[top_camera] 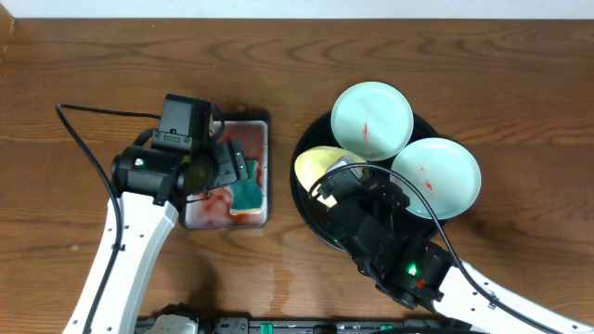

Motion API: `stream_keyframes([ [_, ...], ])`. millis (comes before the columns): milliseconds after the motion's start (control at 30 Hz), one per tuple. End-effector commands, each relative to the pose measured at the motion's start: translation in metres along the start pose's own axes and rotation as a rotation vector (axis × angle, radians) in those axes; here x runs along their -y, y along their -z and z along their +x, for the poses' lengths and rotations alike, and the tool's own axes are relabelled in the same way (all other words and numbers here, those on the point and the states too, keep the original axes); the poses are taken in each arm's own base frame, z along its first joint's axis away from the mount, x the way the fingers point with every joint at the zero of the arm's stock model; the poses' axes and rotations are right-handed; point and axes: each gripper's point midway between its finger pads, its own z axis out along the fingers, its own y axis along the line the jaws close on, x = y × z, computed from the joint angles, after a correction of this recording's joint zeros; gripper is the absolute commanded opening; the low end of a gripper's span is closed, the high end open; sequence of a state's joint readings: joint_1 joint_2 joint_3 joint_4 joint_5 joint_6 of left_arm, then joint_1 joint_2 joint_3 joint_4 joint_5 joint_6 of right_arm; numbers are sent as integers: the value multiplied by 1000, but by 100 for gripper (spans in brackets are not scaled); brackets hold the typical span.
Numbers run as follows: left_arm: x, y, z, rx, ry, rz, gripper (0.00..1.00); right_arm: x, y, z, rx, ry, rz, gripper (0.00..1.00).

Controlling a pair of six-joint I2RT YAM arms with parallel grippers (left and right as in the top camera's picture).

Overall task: Clean dirty plates on tray and stack at the side
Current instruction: 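Lift the yellow plate with right gripper and move it right of tray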

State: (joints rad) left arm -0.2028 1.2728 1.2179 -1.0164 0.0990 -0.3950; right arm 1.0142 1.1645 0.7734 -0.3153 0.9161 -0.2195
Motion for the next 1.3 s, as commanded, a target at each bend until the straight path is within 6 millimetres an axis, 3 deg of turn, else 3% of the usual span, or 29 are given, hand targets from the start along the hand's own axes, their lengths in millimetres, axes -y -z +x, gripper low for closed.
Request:
stream_keyframes([
  [0,0,3,-3,8,1,0,86,12,5,-12,23,-10,32,1],
  [1267,0,3,-3,8,1,0,87,15,2,-9,11,-58,41,1],
])
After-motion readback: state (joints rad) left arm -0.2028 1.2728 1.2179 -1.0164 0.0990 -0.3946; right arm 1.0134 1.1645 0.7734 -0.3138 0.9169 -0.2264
